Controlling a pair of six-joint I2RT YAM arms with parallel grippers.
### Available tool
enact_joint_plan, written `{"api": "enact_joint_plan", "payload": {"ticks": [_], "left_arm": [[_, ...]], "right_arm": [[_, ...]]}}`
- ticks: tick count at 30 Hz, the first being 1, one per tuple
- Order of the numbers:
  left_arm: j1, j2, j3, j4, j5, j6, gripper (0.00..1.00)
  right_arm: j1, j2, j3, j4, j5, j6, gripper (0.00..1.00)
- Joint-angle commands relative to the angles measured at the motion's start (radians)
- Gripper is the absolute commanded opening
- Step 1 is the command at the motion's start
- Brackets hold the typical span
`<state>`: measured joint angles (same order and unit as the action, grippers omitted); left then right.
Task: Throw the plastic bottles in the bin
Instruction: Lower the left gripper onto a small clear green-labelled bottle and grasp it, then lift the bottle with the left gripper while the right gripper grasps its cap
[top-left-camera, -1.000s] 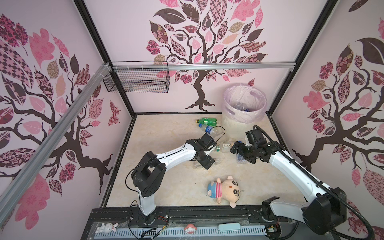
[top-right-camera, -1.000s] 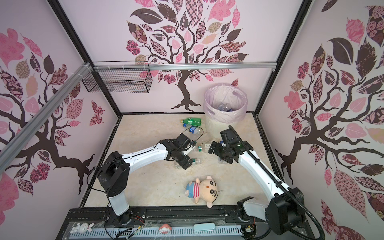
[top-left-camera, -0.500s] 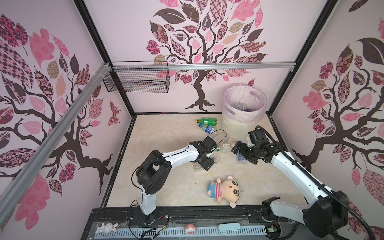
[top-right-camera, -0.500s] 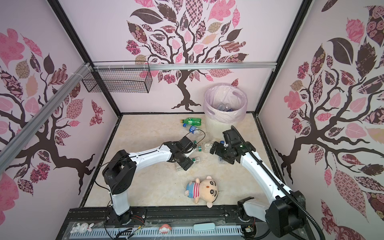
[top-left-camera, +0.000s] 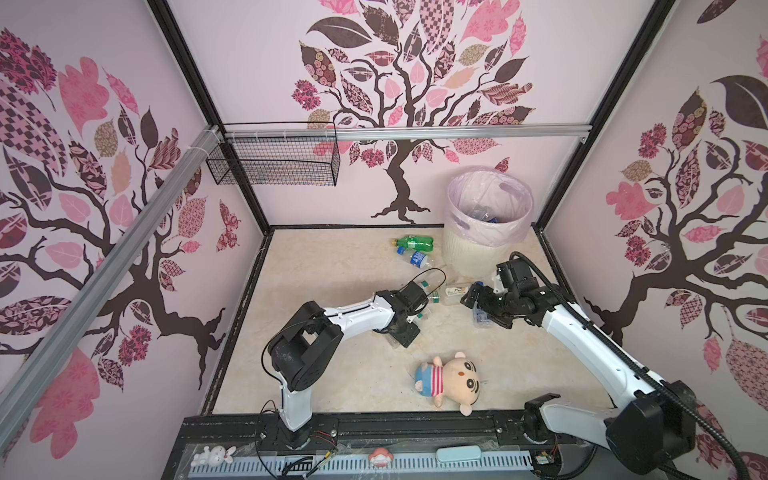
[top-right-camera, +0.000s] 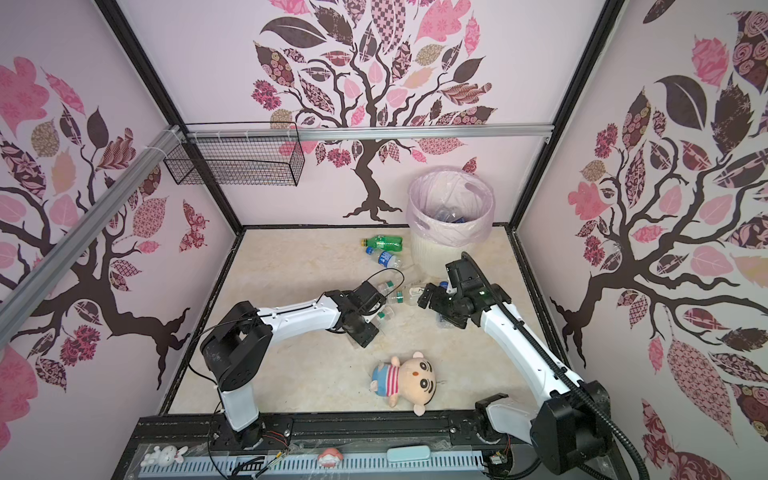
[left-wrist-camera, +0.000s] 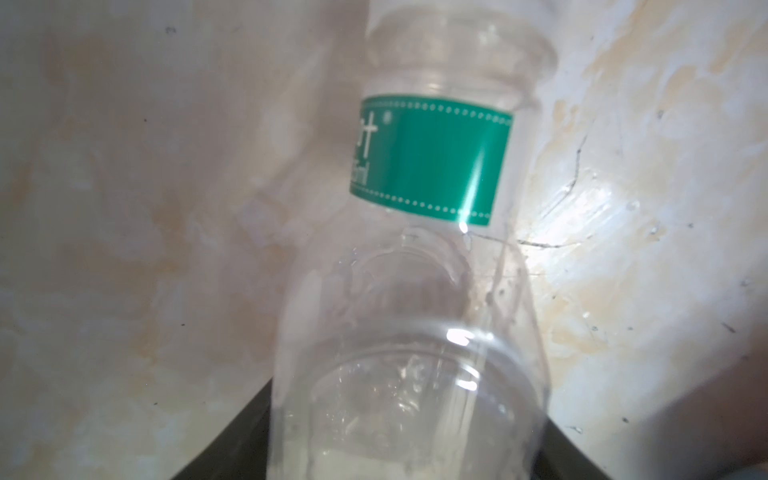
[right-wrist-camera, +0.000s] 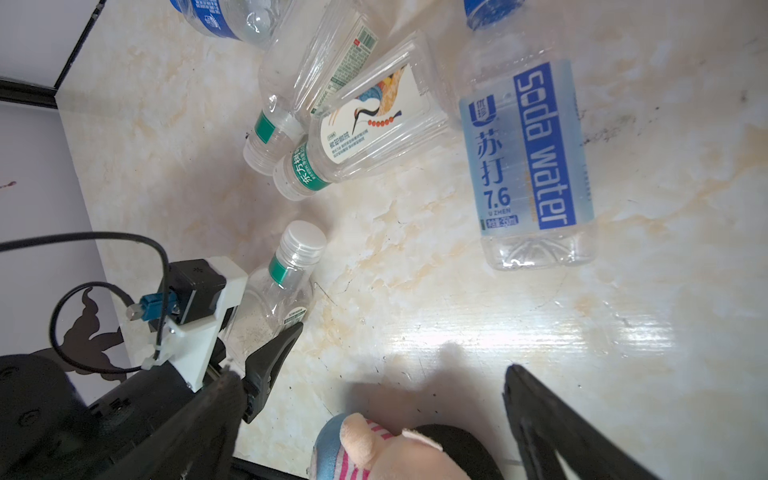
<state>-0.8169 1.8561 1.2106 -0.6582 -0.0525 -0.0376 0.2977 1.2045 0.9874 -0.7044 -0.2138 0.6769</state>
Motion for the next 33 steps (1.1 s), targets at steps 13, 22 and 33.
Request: {"api": "enact_joint_plan", "payload": {"ticks": [13, 22, 33], "left_arm": [[0.008, -0.169, 0.106, 0.029, 0.193, -0.198, 0.61], [0.007, -0.287, 0.219, 0.090, 0.333, -0.401, 0.63], [0.006, -0.385, 0.265, 0.099, 0.412, -0.488, 0.63]], "right_arm": [[-0.005, 0.035, 0.141, -0.004, -0.039, 0.015, 1.00], [-0.005, 0.056, 0.314, 0.011, -0.097, 0.021, 1.00], [-0.004, 0.102, 0.388, 0.157, -0.240, 0.049, 0.90]]}}
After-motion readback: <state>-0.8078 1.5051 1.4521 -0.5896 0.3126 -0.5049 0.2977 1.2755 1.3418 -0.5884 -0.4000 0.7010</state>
